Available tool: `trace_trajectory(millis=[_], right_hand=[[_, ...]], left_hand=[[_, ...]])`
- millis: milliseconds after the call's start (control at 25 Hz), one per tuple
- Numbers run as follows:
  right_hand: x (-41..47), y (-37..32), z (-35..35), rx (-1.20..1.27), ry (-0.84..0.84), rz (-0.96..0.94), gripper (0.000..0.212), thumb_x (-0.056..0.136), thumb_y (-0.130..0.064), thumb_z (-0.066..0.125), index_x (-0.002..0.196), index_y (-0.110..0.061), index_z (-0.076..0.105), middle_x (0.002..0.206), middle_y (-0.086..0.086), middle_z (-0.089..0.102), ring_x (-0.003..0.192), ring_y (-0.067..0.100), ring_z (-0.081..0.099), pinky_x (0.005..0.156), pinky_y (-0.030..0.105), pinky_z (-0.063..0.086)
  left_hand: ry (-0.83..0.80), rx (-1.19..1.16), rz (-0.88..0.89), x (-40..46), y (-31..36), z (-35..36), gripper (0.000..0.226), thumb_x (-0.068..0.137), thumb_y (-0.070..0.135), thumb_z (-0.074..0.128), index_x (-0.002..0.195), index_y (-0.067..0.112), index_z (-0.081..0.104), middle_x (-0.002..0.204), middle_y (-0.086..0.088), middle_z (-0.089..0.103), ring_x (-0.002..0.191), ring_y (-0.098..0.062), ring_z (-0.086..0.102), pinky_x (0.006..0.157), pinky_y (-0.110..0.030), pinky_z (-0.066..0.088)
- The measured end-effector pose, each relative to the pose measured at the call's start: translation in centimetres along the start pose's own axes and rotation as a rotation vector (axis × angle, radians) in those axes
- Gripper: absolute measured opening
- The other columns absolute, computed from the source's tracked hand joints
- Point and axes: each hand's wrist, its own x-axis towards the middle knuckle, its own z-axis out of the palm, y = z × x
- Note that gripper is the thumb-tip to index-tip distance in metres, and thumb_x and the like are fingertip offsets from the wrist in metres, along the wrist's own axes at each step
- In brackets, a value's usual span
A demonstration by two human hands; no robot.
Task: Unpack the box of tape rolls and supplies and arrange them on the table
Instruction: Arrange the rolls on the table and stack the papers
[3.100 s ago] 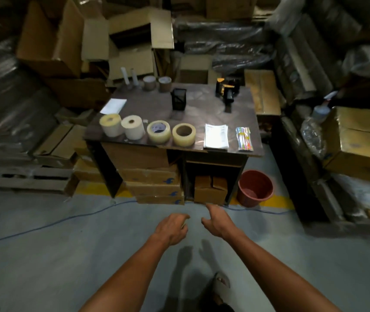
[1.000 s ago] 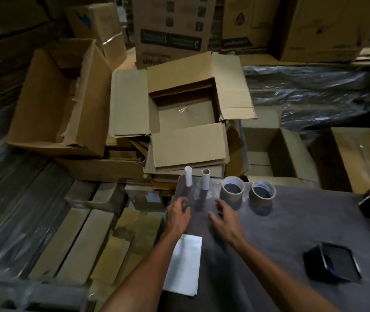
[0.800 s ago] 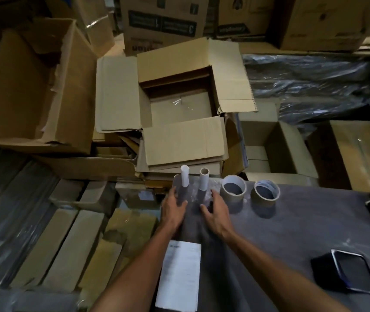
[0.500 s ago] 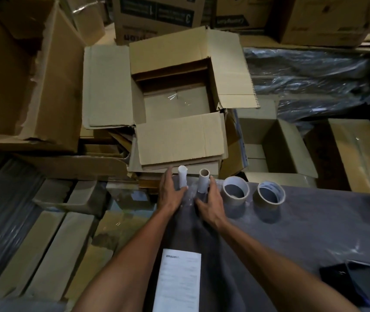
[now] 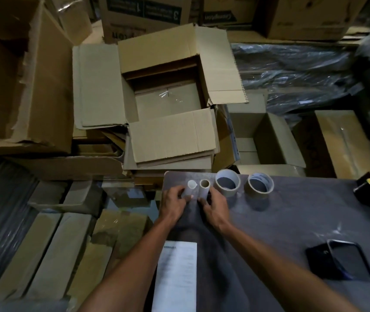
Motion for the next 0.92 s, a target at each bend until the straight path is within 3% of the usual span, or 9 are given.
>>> trace_trajectory(millis=[160,240,320,440,520,640,800,920], right_hand=[[-6.8,2.6,-3.9,-0.075,-0.006,-0.020,0.007,0.094,-0.029,0.060,0.095,-0.022,0.058,0.092,-0.008,0.067,0.086,0.007,0.062,0.074,0.034,0.053],[-9.9,3.9,-6.0,-0.128,0.012,-0.036,0.011,0.093,-0.028,0.062,0.087,-0.020,0.057,0.083,-0.006,0.066,0.079,0.012,0.062,0.070,0.040,0.051],[-12.9,4.5,-8.3,-0.120,-0.024,-0.024,0.013,0.090,-0.023,0.066,0.082,-0.018,0.057,0.078,-0.006,0.064,0.073,0.014,0.060,0.067,0.042,0.050],[-17.2,4.8,-11.3,-0.144,-0.096,-0.053,0.018,0.094,-0.025,0.063,0.081,-0.015,0.057,0.077,0.000,0.064,0.071,0.007,0.056,0.065,0.040,0.049],[-19.1,5.6,-12.7,-0.136,-0.133,-0.038,0.019,0.094,-0.030,0.061,0.082,-0.015,0.058,0.079,0.002,0.064,0.073,0.005,0.056,0.066,0.039,0.051],[-21.6,6.8,-13.8,-0.116,-0.204,-0.002,0.006,0.086,-0.023,0.068,0.087,-0.020,0.062,0.083,-0.003,0.069,0.080,0.003,0.064,0.070,0.034,0.056],[-23.8,7.1,-14.9,-0.158,-0.248,-0.020,0.017,0.082,-0.012,0.074,0.096,-0.021,0.069,0.084,-0.012,0.069,0.078,-0.019,0.061,0.067,0.005,0.044],[-24.9,7.5,-15.6,-0.208,-0.308,-0.058,0.010,0.084,-0.024,0.072,0.088,-0.019,0.065,0.073,-0.012,0.065,0.068,-0.012,0.060,0.058,0.008,0.041]], left_hand=[[-0.078,-0.085,-0.008,-5.7,0.8,1.7,0.028,0.077,0.024,0.082,0.101,0.015,0.071,0.095,0.002,0.071,0.088,-0.008,0.065,0.069,-0.010,0.046],[-0.098,-0.092,0.026,-9.0,1.6,2.6,0.027,0.072,0.022,0.086,0.092,0.014,0.068,0.090,0.000,0.069,0.082,-0.009,0.065,0.064,-0.006,0.045],[-0.151,-0.030,0.027,-12.3,1.9,3.9,0.024,0.073,0.028,0.085,0.080,0.021,0.063,0.083,0.002,0.065,0.077,-0.011,0.063,0.062,-0.009,0.044],[-0.171,0.064,0.031,-17.7,2.5,5.4,0.033,0.075,0.045,0.075,0.067,0.021,0.054,0.071,0.005,0.059,0.071,-0.016,0.063,0.066,-0.031,0.051],[-0.192,0.187,0.040,-20.4,3.0,6.2,0.035,0.075,0.053,0.068,0.067,0.022,0.053,0.071,0.004,0.059,0.075,-0.020,0.063,0.072,-0.037,0.049],[-0.201,0.291,0.057,-23.9,4.4,6.9,0.031,0.073,0.051,0.069,0.075,0.021,0.060,0.081,-0.001,0.069,0.084,-0.022,0.064,0.077,-0.034,0.044],[-0.221,0.328,0.050,-26.9,5.7,7.5,0.035,0.073,0.048,0.073,0.084,0.015,0.069,0.087,-0.004,0.071,0.089,-0.022,0.066,0.076,-0.031,0.043],[-0.236,0.281,0.038,-28.0,5.1,8.2,0.047,0.059,0.057,0.066,0.075,0.013,0.067,0.077,-0.008,0.070,0.081,-0.027,0.068,0.073,-0.037,0.049]])
